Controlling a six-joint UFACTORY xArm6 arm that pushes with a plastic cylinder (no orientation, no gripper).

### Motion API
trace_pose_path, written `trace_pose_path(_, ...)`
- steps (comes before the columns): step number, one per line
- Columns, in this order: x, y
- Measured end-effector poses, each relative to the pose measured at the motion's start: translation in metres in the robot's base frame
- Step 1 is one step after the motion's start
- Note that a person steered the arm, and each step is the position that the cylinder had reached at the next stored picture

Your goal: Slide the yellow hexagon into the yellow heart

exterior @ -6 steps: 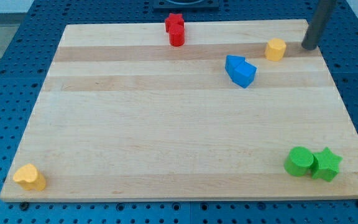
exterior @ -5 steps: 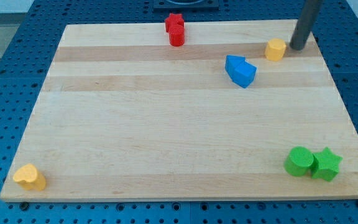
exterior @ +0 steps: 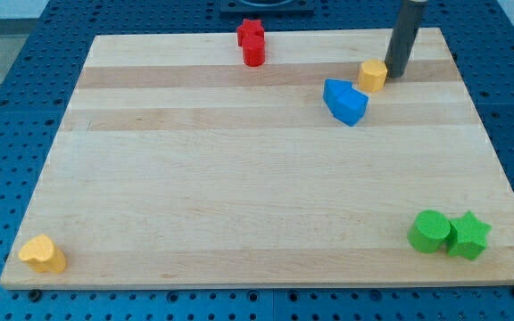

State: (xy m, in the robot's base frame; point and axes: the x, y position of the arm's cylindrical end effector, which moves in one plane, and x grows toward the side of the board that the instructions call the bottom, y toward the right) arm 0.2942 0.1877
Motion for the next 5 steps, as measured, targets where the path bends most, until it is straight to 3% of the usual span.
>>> trace_pose_path(2,0.004,-0.035)
trace_pose_path(4,0.010,-0.003)
trace_pose_path(5,0.013,-0.019)
